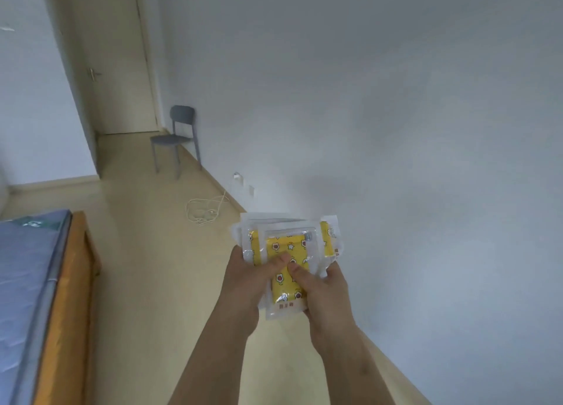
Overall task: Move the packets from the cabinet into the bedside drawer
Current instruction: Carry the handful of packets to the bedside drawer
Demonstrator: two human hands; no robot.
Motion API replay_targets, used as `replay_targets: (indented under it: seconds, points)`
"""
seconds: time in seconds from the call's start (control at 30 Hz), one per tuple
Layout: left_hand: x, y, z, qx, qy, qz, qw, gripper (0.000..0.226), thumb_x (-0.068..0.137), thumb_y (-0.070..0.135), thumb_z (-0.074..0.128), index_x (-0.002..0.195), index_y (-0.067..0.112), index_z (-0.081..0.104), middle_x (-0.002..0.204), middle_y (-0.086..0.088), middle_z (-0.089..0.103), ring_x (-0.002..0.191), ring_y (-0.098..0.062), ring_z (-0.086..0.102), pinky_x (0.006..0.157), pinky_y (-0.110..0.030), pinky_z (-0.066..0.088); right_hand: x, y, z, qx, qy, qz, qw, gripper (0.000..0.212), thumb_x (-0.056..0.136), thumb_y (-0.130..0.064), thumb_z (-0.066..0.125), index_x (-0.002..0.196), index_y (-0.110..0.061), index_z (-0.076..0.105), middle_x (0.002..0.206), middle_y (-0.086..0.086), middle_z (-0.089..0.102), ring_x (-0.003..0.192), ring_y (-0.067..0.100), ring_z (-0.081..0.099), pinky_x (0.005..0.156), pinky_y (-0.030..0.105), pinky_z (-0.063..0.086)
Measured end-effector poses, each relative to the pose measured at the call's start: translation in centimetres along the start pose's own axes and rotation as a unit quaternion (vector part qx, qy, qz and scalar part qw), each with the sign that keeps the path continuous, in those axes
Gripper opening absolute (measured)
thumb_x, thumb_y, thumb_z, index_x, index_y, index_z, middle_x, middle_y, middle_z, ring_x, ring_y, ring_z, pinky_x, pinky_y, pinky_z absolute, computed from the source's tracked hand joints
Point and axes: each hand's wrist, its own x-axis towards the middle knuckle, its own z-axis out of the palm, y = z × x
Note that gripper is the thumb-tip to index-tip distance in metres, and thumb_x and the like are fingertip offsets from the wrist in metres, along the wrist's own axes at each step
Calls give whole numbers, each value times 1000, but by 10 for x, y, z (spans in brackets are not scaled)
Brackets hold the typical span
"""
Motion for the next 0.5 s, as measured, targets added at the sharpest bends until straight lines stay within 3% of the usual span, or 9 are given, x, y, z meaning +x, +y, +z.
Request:
replay_targets:
  seconds: [0.17,0.3,0.37,0.5]
  points:
    - [93,30,-46,-21,50,22,998,30,82,-2,64,111,6,63,104,-18,71,92,-35,69,74,-49,57,99,7,63,77,-18,63,995,16,91,-12,58,106,-12,62,98,11,73,89,31,70,83,51,55]
    - [157,47,-78,-16,83,24,996,29,84,1,63,112,10,62,104,-13,72,94,-32,70,77,-50,57,170,14,99,142,-26,112,983,24,95,-15,51,117,-5,55,101,15,70,85,31,69,77,48,56]
    - [189,51,-92,-23,105,26,994,28,85,2,62,111,11,63,104,-13,72,92,-30,70,74,-47,58,205,21,118,146,-44,119,981,23,94,-11,51,117,-10,54,98,12,71,81,28,70,73,45,57]
    - [263,56,-114,-39,171,33,984,30,86,6,61,116,8,62,104,-13,72,92,-30,70,74,-47,58,279,35,153,112,-89,149,978,20,96,-8,48,113,-13,56,97,10,71,83,27,69,79,47,56]
